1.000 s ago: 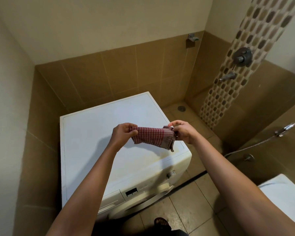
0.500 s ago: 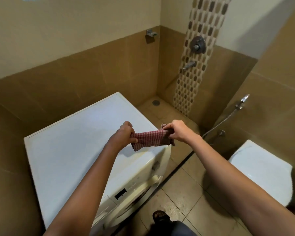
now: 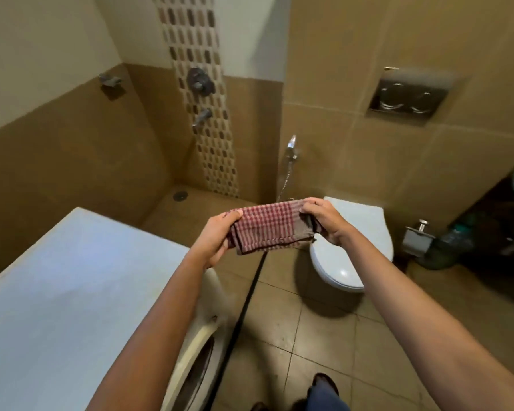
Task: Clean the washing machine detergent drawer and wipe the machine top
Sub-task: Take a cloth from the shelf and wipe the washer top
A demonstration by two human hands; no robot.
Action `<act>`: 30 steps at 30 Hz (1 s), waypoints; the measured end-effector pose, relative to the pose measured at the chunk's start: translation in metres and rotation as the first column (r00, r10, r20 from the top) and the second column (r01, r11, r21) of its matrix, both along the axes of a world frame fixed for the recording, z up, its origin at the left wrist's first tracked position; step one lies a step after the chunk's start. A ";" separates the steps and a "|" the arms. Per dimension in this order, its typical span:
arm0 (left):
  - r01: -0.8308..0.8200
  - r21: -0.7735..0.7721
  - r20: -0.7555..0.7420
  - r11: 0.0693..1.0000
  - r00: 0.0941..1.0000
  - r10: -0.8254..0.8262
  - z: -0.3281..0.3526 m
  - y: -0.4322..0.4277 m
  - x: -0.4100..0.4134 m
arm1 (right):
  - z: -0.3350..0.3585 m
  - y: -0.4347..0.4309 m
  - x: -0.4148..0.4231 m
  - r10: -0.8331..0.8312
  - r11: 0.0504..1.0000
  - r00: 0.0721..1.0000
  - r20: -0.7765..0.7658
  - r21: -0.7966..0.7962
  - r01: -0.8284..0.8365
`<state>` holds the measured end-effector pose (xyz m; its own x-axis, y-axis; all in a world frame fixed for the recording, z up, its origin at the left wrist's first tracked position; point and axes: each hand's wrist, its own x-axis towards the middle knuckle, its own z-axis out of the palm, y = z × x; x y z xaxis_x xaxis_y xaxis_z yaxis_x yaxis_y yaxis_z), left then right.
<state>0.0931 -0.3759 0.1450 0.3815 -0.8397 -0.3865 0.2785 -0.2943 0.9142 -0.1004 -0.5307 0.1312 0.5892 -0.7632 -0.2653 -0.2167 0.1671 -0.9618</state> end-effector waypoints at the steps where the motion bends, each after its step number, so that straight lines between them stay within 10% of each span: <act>1: 0.000 0.029 0.019 1.000 1.000 -0.001 0.001 -0.018 -0.017 | 0.001 -0.006 -0.017 -0.066 0.997 0.996 -0.065 -0.036 0.064; 8: 0.199 0.129 0.497 0.971 0.835 -0.237 -0.001 -0.134 -0.175 | 0.020 -0.045 -0.158 -0.331 0.911 0.806 -0.490 -0.390 0.136; 24: 0.799 0.084 0.661 0.596 0.403 -0.633 0.023 -0.279 -0.565 | 0.023 -0.115 -0.514 -0.692 0.716 0.718 0.075 0.197 0.670; 27: 0.830 -0.001 0.657 0.557 0.421 -0.625 0.019 -0.302 -0.613 | 0.013 -0.134 -0.570 -0.771 0.633 0.623 0.128 0.257 0.730; 30: 0.723 -0.106 0.528 0.683 0.623 -0.577 0.000 -0.336 -0.648 | 0.005 -0.163 -0.618 -0.876 0.476 0.470 0.106 0.339 0.811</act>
<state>-0.5552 -0.7124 0.1453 -0.2532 -0.9668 -0.0351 -0.3133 0.0476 0.9485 -0.7182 -0.6934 0.1359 -0.2501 -0.8603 -0.4442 0.3675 0.3400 -0.8656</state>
